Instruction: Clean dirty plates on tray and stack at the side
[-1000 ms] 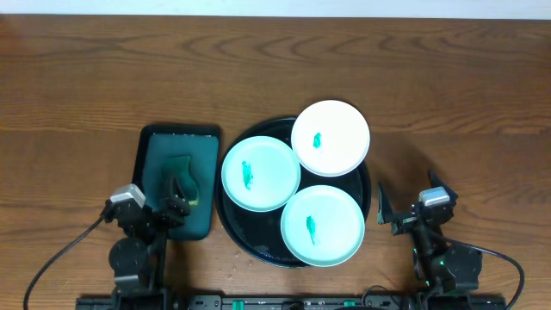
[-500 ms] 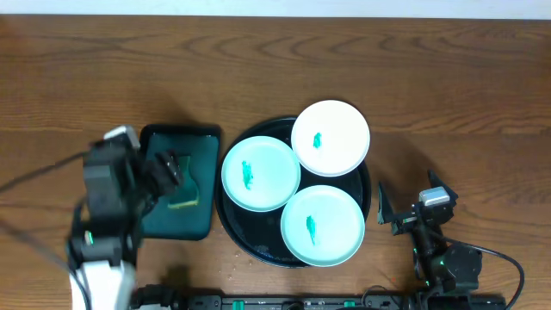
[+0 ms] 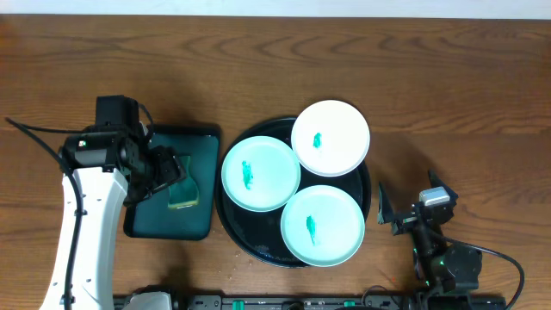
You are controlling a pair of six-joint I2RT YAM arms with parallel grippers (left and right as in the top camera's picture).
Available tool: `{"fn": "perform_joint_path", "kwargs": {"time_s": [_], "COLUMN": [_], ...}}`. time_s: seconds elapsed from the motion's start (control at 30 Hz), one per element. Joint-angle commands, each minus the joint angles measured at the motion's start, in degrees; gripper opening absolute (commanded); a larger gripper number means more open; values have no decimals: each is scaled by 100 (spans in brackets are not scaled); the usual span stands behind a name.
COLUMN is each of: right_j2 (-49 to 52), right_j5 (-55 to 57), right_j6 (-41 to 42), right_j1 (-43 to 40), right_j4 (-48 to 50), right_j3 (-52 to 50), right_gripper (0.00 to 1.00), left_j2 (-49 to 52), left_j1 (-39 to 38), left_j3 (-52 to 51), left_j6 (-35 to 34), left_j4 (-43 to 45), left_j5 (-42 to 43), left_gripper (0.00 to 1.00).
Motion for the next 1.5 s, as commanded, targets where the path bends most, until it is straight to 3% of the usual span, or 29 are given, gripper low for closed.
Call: {"fn": "perform_joint_path", "kwargs": {"time_s": [0.0,0.63,0.83,1.0,1.27,1.47], "right_j2": [7,17,326,1563,4931,7213], "right_j5": [33,-232,-826,-1196,-1569,-1528], "right_j6": [-52,527,511,136,142,-142], "right_j1": [-44,-44,-44,-44,48,699], "right_j4": [-17,146,-1300,-2398,-4752,-6220], "right_j3": [-9,11,1060,2721,5617,7250], "right_gripper": [99,99,99,99,99,99], "left_j2": [-4,-4,-4,-4,-4,-4], "left_j1": [31,31,28,31,28,31], "left_j3": [131,131,131,131,131,131], "left_j6": [46,46,44,44,46,46], "left_j4": [-42,17,129,173,170,173], "left_j5": [55,55,57,57,55,55], "left_gripper": [79,79,79,79,79,79]}}
